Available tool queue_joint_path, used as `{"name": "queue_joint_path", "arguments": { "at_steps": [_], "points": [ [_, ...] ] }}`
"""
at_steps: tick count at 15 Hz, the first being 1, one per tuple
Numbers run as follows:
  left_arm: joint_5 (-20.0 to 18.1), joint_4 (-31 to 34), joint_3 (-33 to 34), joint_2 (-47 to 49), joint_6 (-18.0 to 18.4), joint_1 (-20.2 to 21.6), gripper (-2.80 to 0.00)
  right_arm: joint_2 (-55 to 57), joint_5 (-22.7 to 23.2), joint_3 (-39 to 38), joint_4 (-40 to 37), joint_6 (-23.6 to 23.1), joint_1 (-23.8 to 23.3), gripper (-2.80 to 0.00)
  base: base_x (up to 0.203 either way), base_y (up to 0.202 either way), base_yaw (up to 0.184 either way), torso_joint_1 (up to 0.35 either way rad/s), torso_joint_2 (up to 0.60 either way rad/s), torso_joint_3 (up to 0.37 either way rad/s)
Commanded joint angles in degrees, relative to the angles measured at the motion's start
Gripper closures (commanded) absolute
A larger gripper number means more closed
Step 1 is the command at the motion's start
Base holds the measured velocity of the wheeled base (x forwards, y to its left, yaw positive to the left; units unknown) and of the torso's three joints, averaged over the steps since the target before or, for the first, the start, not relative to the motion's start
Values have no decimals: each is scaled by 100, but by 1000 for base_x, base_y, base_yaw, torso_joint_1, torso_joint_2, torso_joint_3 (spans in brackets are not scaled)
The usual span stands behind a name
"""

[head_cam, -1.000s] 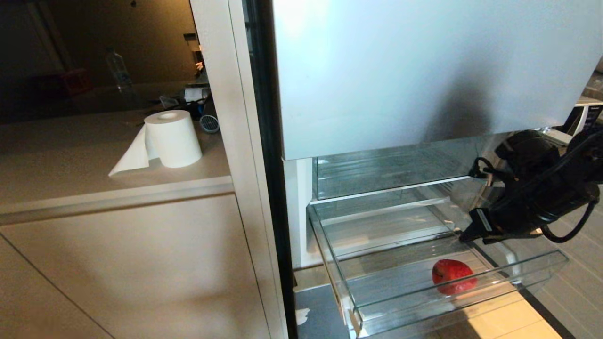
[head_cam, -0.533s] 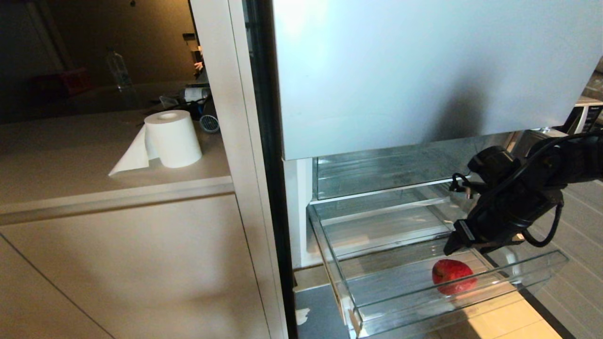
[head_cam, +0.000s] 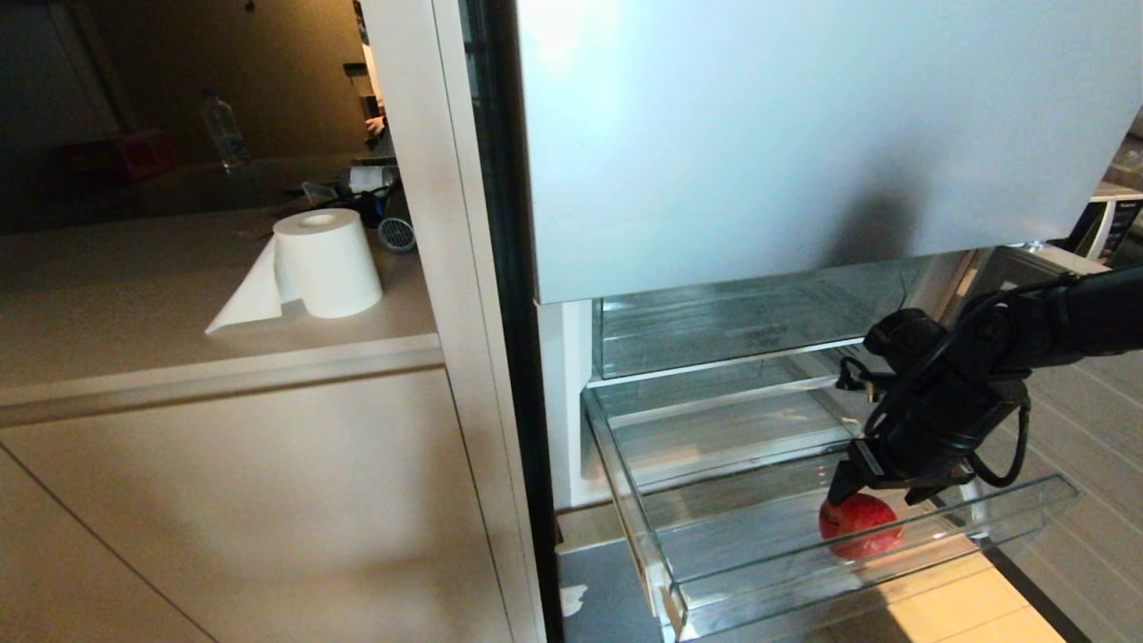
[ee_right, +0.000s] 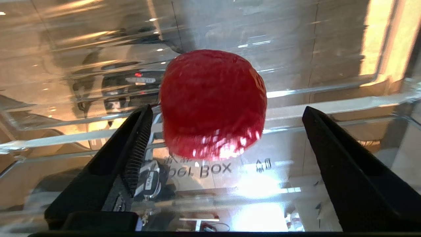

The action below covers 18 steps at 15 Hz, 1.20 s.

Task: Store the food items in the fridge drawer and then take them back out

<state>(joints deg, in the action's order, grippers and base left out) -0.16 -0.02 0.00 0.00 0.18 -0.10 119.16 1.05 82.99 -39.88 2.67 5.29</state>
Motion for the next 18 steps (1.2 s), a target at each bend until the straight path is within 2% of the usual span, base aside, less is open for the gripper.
{"name": "queue_joint_path", "arguments": {
  "at_steps": [1, 7, 8, 18],
  "points": [
    [-2, -6, 9, 0, -1, 1, 0, 279, 1, 15, -21, 5, 13, -280, 0, 0, 0, 0, 0, 0],
    [-2, -4, 9, 0, -1, 1, 0, 362, -34, 15, -20, 32, 33, -280, 0, 0, 0, 0, 0, 0],
    [-2, -4, 9, 0, -1, 1, 0, 362, -34, 15, -20, 32, 33, 0, 0, 0, 0, 0, 0, 0],
    [-2, 2, 9, 0, -1, 1, 0, -30, -14, -94, -20, 204, 265, 0, 0, 0, 0, 0, 0, 0]
  ]
}}
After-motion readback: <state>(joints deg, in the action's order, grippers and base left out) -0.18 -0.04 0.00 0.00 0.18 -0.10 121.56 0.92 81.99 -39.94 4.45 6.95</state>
